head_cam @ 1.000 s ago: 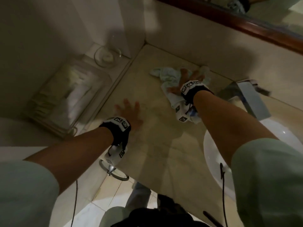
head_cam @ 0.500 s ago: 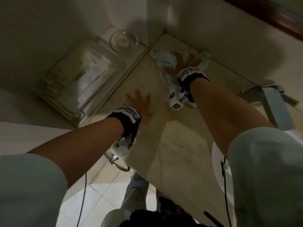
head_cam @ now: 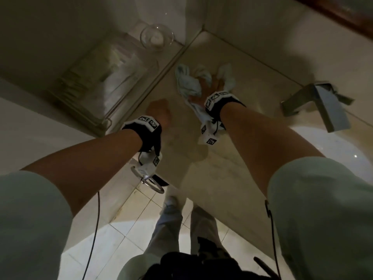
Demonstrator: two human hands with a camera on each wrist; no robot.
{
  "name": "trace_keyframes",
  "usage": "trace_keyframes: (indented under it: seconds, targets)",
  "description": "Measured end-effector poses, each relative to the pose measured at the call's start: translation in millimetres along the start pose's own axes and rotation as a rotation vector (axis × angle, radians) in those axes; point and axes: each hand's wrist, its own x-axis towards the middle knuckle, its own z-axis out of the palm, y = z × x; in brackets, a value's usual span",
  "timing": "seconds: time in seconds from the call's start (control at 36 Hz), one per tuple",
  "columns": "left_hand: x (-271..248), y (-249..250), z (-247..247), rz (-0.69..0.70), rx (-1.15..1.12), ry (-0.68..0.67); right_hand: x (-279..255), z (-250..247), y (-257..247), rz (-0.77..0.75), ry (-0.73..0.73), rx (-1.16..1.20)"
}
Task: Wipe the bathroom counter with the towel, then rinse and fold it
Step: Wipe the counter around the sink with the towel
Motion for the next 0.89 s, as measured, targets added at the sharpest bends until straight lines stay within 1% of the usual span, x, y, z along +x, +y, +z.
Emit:
trace_keyframes:
  seconds: [0.03,0.06,0.08,0.11,0.14,0.17,0.22,0.28,0.33,0.47,0.5,0.58,0.67,0.69,0.72,0.75,0.81,0.83,0.89]
  targets:
    - [-0.3,-8.1,-1.1,-0.011,0.026,0.027,-5.2,4.7,-5.6,-0.001,-0.019,-0.05]
    - [0.1,-14.4,-1.8,0.008,0.016,0.044,-13.3,8.0,-11.8,-0.021,-0.028,-0.083]
    - [-4.1,-17.9,-4.7,0.015,0.033,0.041,-19.7,11.7,-18.7,-0.046,-0.039,-0.109]
    - [-5.3,-20.9,-6.3,0.018,0.005,0.078,-23.8,15.4,-25.7,-0.068,-0.034,-0.119]
    - [-7.1,-22.4,-9.0,0.009,0.001,0.086,-27.7,19.4,-33.6,-0.086,-0.032,-0.115]
    - [-8.7,-23.9,-10.4,0.041,-0.005,0.119,-29.4,25.3,-42.8,-0.095,-0.021,-0.077]
    - [-7.7,-27.4,-11.1,0.057,-0.037,0.15,-34.9,33.4,-61.3,-0.066,0.001,0.066]
    - [-12.0,-25.4,-14.3,0.027,-0.058,0.188,-41.8,40.5,-77.6,-0.026,0.003,0.127]
    - [-21.9,-22.9,-15.8,0.009,-0.039,0.198,-54.5,46.2,-91.0,-0.033,0.006,0.176]
    - [-35.0,-25.6,-13.0,-0.02,0.014,0.164,-83.3,64.4,-104.0,-0.06,0.007,0.19]
    - [-35.0,-27.2,-10.8,-0.027,0.022,0.177,-87.4,67.4,-105.8,-0.07,-0.004,0.194]
    - [-41.1,-28.2,-6.5,0.029,0.107,0.176,-99.8,80.4,-108.8,-0.078,0.008,0.214]
    - [-55.2,-20.9,-3.3,0.052,0.204,0.134,-109.2,94.5,-108.1,-0.079,0.048,0.256]
    - [-58.8,-18.0,-0.9,0.068,0.182,0.151,-113.9,98.6,-105.7,-0.083,0.059,0.267]
    - [-62.4,-13.3,1.2,0.089,0.214,0.155,-118.7,101.7,-102.1,-0.086,0.066,0.273]
    - [-66.8,-9.2,4.0,0.13,0.243,0.139,-122.0,103.4,-99.3,-0.087,0.07,0.274]
    - [-80.6,1.5,10.6,0.144,0.28,0.096,-130.6,109.2,-93.1,-0.076,0.07,0.278]
    - [-85.2,6.8,13.8,0.135,0.203,0.092,-134.0,112.1,-90.4,-0.069,0.069,0.276]
    - [-86.6,12.4,22.6,0.166,0.209,0.069,-139.4,118.4,-82.4,-0.048,0.069,0.27]
